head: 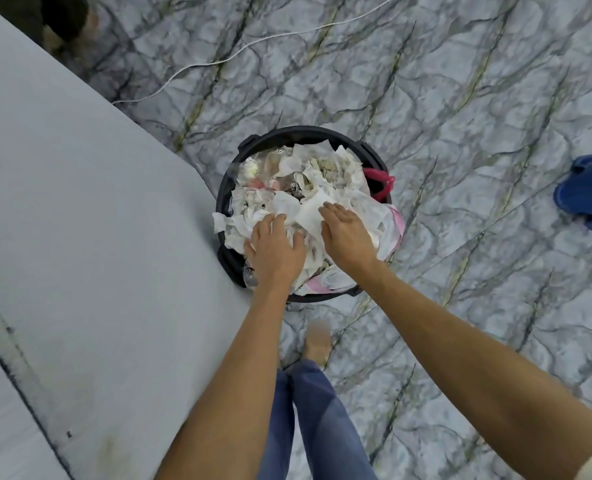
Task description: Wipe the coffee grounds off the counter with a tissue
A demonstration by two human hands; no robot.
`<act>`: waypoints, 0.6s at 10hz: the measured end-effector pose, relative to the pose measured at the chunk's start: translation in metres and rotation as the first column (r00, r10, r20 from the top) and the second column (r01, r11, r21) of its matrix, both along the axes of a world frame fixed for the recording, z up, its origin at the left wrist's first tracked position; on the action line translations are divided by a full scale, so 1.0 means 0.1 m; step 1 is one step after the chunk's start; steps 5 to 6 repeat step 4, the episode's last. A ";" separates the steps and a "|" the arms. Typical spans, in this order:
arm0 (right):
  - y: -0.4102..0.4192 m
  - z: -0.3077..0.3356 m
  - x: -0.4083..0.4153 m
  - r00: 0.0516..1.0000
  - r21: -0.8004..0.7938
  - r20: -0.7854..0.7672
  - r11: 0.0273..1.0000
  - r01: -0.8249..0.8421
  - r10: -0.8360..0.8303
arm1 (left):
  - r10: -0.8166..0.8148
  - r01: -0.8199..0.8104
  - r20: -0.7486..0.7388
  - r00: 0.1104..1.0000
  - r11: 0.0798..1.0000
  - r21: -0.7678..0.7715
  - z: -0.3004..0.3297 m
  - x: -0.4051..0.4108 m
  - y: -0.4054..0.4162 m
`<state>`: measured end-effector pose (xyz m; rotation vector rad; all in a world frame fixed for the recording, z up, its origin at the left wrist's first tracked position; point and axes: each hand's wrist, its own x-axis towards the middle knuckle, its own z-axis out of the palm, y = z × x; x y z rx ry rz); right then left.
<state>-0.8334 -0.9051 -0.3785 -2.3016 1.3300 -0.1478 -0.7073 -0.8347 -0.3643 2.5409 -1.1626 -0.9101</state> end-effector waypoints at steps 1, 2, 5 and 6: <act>0.06 0.01 0.00 1.000 0.037 -0.010 0.999 0.001 -0.001 | -0.003 0.003 0.010 1.000 1.000 -0.001 0.02 -0.01 0.02; 0.12 0.09 0.01 0.999 0.090 -0.046 0.996 0.009 -0.004 | 0.004 -0.004 0.015 1.000 1.000 -0.007 0.11 -0.01 0.05; 0.25 0.30 -0.05 0.998 0.070 -0.045 0.996 0.047 -0.044 | 0.006 -0.004 0.042 0.999 0.999 -0.044 0.39 -0.04 0.18; 0.25 0.30 -0.05 0.998 0.070 -0.045 0.996 0.047 -0.044 | 0.006 -0.004 0.042 0.999 0.999 -0.044 0.39 -0.04 0.18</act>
